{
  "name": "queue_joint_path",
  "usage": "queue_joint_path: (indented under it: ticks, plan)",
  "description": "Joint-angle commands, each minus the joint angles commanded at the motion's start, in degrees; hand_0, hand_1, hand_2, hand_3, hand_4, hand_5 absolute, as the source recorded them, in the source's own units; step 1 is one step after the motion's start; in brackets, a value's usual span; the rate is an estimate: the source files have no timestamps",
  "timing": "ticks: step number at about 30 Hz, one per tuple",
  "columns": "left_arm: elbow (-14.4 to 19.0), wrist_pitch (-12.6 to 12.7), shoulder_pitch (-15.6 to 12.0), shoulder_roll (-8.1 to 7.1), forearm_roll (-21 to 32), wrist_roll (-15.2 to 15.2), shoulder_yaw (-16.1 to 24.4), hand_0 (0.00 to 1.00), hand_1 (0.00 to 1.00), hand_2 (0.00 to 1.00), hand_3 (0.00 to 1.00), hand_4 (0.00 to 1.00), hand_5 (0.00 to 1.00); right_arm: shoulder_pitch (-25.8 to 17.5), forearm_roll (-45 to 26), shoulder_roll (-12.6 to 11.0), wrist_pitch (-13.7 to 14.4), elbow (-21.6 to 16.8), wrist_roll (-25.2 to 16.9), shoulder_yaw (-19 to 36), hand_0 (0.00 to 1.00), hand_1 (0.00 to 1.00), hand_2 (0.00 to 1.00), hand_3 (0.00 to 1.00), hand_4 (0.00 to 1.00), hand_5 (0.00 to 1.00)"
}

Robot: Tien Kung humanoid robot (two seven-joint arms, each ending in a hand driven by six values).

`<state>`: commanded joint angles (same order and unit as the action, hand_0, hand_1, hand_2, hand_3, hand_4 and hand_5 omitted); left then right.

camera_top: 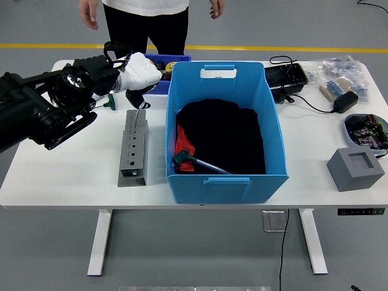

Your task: Lift tool from toolbox,place it in box,lift tool from toolbox,place it in box

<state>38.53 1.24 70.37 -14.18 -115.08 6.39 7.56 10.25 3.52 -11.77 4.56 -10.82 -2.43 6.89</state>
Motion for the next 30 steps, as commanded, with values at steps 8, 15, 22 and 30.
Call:
queue_joint_path:
  ticks: [8, 15, 22, 30]
  plan:
    - [1.73, 0.45, -0.09, -1.13, -0.52, 0.29, 3.65, 0.162, 0.008, 0.048, 0.070, 0.755, 0.350, -0.30, -0.06, 0.18, -0.02, 0.05, 0.01, 0.05, 0.681, 0.641, 0.706, 0.573, 0.780, 0.726]
    - [4.61, -0.16, 0.21, -2.61, -0.20, -0.23, 9.11, 0.160, 0.002, 0.044, 0.068, 0.738, 0.334, -0.60, -0.06, 0.38, -0.08, 0.12, 0.02, 0.09, 0.683, 0.641, 0.706, 0.573, 0.780, 0.727]
    - [10.90, -0.20, -1.08, -4.66, 3.11, -1.42, 18.82, 0.160, 0.002, 0.043, 0.068, 0.734, 0.338, -0.88, -0.15, 0.53, -0.13, 0.10, 0.03, -0.08, 0.682, 0.641, 0.706, 0.574, 0.781, 0.727]
    - [19.80, -0.03, -3.45, -6.83, 6.08, -2.29, 30.52, 0.159, 0.002, 0.041, 0.068, 0.736, 0.346, -1.14, -0.27, 0.58, -0.15, 0.07, 0.01, -0.44, 0.681, 0.641, 0.706, 0.574, 0.781, 0.728]
